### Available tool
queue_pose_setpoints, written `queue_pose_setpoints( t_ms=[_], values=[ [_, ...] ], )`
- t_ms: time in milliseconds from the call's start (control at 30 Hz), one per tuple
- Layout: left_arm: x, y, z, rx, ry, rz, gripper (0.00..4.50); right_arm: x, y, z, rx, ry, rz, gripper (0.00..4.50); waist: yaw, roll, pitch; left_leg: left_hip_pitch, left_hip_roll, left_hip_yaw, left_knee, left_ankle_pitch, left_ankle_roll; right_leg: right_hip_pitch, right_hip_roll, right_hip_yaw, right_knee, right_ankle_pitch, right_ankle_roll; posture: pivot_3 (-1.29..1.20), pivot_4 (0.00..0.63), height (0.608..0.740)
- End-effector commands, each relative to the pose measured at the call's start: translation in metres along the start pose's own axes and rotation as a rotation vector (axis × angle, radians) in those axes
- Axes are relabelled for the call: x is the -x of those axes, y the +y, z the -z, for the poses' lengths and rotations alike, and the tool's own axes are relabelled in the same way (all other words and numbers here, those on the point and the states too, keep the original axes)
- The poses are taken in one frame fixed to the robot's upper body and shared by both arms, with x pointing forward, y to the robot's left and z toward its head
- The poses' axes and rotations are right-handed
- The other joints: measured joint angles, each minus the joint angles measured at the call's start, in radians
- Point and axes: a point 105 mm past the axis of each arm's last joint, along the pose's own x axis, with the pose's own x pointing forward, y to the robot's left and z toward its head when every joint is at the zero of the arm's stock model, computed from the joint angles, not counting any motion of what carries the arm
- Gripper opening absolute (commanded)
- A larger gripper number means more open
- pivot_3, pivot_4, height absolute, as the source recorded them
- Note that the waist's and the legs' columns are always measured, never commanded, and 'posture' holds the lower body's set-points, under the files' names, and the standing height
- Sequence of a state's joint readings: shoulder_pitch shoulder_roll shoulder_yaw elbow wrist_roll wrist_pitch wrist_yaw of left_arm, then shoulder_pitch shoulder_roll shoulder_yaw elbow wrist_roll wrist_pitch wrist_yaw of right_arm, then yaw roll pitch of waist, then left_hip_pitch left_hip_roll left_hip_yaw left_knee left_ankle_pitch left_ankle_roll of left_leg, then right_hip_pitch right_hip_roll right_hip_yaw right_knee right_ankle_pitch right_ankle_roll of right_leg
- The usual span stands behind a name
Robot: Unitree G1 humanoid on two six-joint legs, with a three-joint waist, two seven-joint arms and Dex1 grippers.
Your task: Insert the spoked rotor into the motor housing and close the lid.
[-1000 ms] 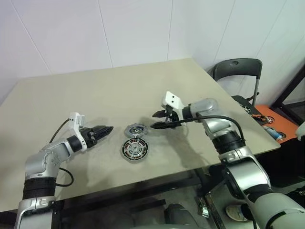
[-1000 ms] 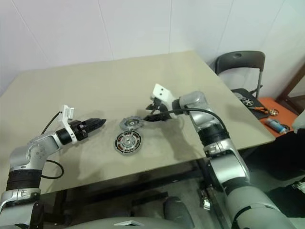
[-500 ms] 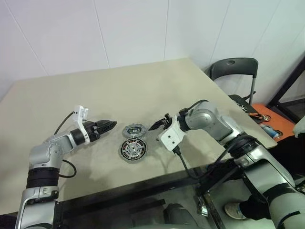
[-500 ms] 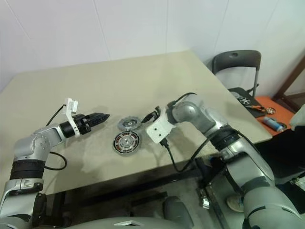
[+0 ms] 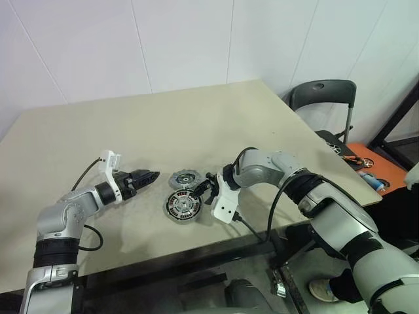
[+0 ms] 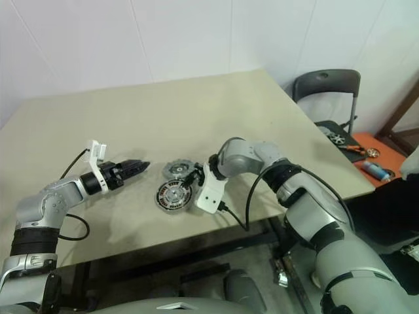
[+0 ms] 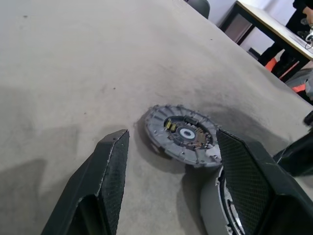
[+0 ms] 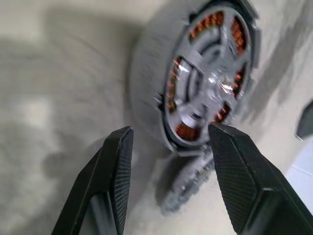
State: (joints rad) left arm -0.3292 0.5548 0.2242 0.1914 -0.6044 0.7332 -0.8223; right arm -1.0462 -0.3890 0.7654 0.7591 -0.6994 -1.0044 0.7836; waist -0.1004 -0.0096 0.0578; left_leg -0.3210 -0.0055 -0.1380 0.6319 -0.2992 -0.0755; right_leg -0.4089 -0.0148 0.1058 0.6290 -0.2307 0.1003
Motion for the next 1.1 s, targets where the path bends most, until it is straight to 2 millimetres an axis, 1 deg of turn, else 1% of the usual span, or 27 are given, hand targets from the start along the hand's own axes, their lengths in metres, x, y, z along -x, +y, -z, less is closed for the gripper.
queue_pose_setpoints(
  t_ms=[33, 233, 300, 400, 500, 667, 733, 867, 1033, 1100],
  values=[
    [0.007, -0.002, -0.014, -0.029, -0.045, -0.005, 3.06, 0.008, -0.012, 0.004, 0.056, 0.012, 0.024, 2.55, 0.0, 0.0, 0.0, 0.0, 0.0, 0.0, 0.0, 0.0, 0.0, 0.0, 0.0, 0.0, 0.0, 0.0, 0.0, 0.0, 0.0, 0.74],
    [0.005, -0.002, -0.014, -0.027, -0.047, -0.01, 3.06, 0.004, -0.018, 0.005, 0.083, 0.013, 0.023, 2.55, 0.0, 0.0, 0.0, 0.0, 0.0, 0.0, 0.0, 0.0, 0.0, 0.0, 0.0, 0.0, 0.0, 0.0, 0.0, 0.0, 0.0, 0.74],
    [0.003, -0.002, -0.013, -0.025, -0.049, -0.009, 3.06, -0.001, -0.02, 0.008, 0.08, 0.022, 0.024, 2.55, 0.0, 0.0, 0.0, 0.0, 0.0, 0.0, 0.0, 0.0, 0.0, 0.0, 0.0, 0.0, 0.0, 0.0, 0.0, 0.0, 0.0, 0.74],
    [0.003, -0.003, -0.013, -0.022, -0.052, -0.009, 3.06, -0.004, -0.016, 0.014, 0.082, 0.051, 0.002, 2.55, 0.0, 0.0, 0.0, 0.0, 0.0, 0.0, 0.0, 0.0, 0.0, 0.0, 0.0, 0.0, 0.0, 0.0, 0.0, 0.0, 0.0, 0.74],
    [0.004, -0.002, -0.011, -0.018, -0.053, -0.013, 3.06, -0.007, -0.009, 0.013, 0.09, 0.039, -0.017, 2.55, 0.002, 0.0, 0.0, 0.0, 0.0, 0.0, 0.0, 0.0, 0.0, 0.0, 0.0, 0.0, 0.0, 0.0, 0.0, 0.0, 0.0, 0.74],
    [0.008, -0.001, -0.009, -0.011, -0.055, -0.026, 3.06, -0.006, -0.004, 0.01, 0.1, 0.02, -0.034, 2.55, 0.0, 0.0, 0.0, 0.0, 0.0, 0.0, 0.0, 0.0, 0.0, 0.0, 0.0, 0.0, 0.0, 0.0, 0.0, 0.0, 0.0, 0.74],
    [0.008, -0.001, -0.009, -0.011, -0.056, -0.029, 3.06, -0.006, -0.004, 0.008, 0.104, 0.007, -0.035, 2.17, 0.0, 0.0, 0.0, 0.0, 0.0, 0.0, 0.0, 0.0, 0.0, 0.0, 0.0, 0.0, 0.0, 0.0, 0.0, 0.0, 0.0, 0.74],
    [0.008, 0.0, -0.011, -0.011, -0.06, -0.033, 3.06, -0.009, -0.012, 0.007, 0.125, 0.012, -0.012, 0.97, -0.001, 0.0, 0.0, 0.001, 0.0, 0.0, 0.0, 0.0, 0.0, 0.0, 0.0, 0.0, 0.0, 0.0, 0.0, 0.0, 0.0, 0.74],
    [0.007, 0.001, -0.011, -0.011, -0.062, -0.033, 3.06, -0.007, -0.013, 0.007, 0.137, 0.005, -0.029, 0.97, -0.006, -0.001, -0.001, 0.001, 0.0, -0.001, 0.0, 0.0, 0.0, 0.001, 0.001, 0.0, 0.001, 0.0, -0.001, 0.0, 0.0, 0.74],
    [0.006, 0.001, -0.011, -0.009, -0.061, -0.033, 3.06, -0.006, -0.012, 0.007, 0.143, 0.004, -0.043, 0.63, -0.006, -0.001, -0.001, 0.001, 0.0, -0.001, 0.0, 0.0, 0.0, 0.001, 0.0, 0.0, 0.001, 0.0, -0.001, 0.0, 0.0, 0.74]
  ],
)
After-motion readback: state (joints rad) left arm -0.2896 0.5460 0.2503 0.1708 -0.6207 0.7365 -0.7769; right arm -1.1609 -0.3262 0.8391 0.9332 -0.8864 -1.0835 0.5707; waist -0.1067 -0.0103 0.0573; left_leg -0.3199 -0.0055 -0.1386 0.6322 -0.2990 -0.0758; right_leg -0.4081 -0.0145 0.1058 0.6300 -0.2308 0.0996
